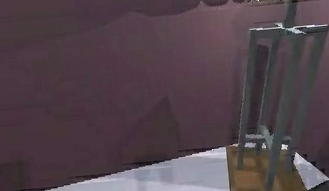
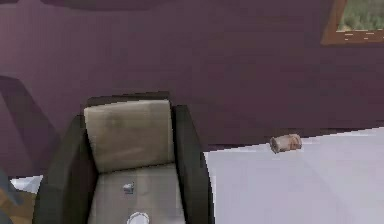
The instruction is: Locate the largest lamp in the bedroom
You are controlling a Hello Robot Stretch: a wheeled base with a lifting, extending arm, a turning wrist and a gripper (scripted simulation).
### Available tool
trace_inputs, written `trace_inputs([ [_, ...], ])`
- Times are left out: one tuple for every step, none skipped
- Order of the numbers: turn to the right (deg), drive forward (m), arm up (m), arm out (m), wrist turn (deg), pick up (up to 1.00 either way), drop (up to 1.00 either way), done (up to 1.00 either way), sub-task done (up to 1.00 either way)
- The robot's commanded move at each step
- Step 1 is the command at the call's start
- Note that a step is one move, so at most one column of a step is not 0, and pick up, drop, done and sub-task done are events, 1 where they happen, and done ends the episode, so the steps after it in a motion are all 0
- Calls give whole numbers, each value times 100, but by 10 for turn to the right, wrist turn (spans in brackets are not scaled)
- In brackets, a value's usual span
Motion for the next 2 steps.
trace_inputs([
  [0,30,0,0,0,0,0,0,0],
  [360,0,0,0,0,0,0,0,0],
])
